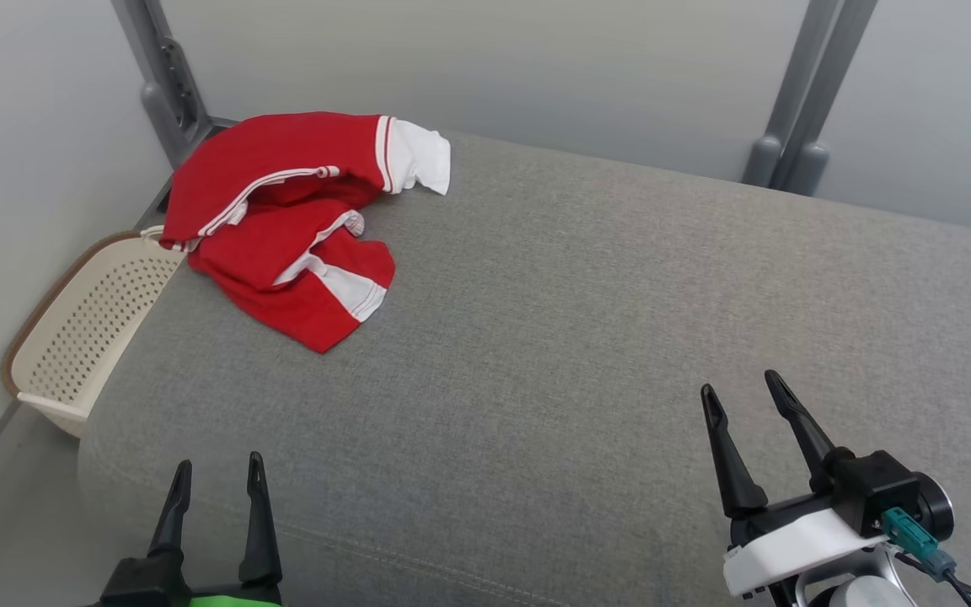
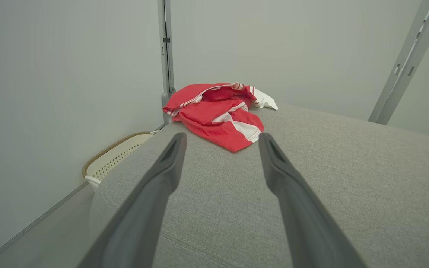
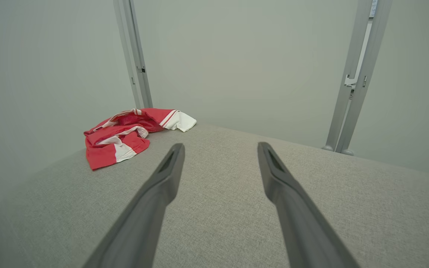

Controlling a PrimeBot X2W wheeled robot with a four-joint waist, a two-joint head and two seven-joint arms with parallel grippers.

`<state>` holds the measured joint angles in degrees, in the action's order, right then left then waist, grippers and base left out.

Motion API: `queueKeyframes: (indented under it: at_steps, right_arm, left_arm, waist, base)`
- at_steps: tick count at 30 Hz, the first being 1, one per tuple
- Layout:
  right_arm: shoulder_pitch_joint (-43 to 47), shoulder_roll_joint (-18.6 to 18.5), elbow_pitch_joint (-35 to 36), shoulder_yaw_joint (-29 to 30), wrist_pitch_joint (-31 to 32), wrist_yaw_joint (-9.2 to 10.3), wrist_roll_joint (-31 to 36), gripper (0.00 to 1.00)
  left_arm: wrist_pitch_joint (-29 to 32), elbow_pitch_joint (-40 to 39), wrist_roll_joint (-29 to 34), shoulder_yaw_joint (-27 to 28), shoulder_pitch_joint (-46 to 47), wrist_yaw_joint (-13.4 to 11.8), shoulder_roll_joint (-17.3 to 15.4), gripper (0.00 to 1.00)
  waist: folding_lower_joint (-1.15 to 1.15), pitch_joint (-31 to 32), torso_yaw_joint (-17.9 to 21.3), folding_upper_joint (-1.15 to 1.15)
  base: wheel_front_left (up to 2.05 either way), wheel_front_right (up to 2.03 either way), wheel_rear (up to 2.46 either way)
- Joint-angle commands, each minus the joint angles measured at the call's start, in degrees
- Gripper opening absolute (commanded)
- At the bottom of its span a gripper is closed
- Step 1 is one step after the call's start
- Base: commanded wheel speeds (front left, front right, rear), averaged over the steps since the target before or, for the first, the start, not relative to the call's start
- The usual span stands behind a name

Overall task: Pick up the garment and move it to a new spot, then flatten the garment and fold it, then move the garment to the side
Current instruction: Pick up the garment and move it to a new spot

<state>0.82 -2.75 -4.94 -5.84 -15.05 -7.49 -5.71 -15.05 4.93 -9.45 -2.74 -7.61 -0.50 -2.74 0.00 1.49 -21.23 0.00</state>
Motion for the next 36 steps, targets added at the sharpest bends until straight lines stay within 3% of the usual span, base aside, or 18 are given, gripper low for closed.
queueKeyframes:
  at_steps: [1,14,21,29,36]
  right_arm:
    - [0.19,-0.24,0.20,0.21,-0.22,0.00,0.04,1.00]
    - [-2.20,-0.25,0.48,0.98,-0.22,0.00,1.84,1.00]
    - [-4.22,-0.26,1.08,1.79,-0.22,0.00,3.71,1.00]
    - [-8.37,-0.26,2.44,2.88,-0.22,0.00,7.02,1.00]
    - [-12.14,-0.25,4.42,3.86,-0.22,0.00,9.70,1.00]
  left_arm:
    - [-0.18,-0.25,0.06,-0.02,-0.26,0.05,-0.26,1.00]
    - [0.39,3.41,1.00,0.76,7.93,1.60,-2.42,1.00]
    - [8.47,8.45,-0.21,0.67,21.03,3.56,-5.50,1.00]
    - [15.38,20.51,-3.24,1.50,38.38,5.13,-7.59,1.00]
    - [17.16,32.90,-6.19,2.31,48.71,5.90,-7.62,1.00]
  waist:
    - [0.00,-0.53,-2.75,0.00]
    - [0.00,-4.16,-2.64,0.00]
    - [0.00,-7.83,-0.20,0.00]
    - [0.00,-16.31,2.92,0.00]
    - [0.00,-23.61,5.33,0.00]
  base:
    - [0.00,0.00,0.00]
    - [0.00,0.00,0.00]
    - [0.00,0.00,0.00]
    - [0.00,0.00,0.00]
    - [0.00,0.00,0.00]
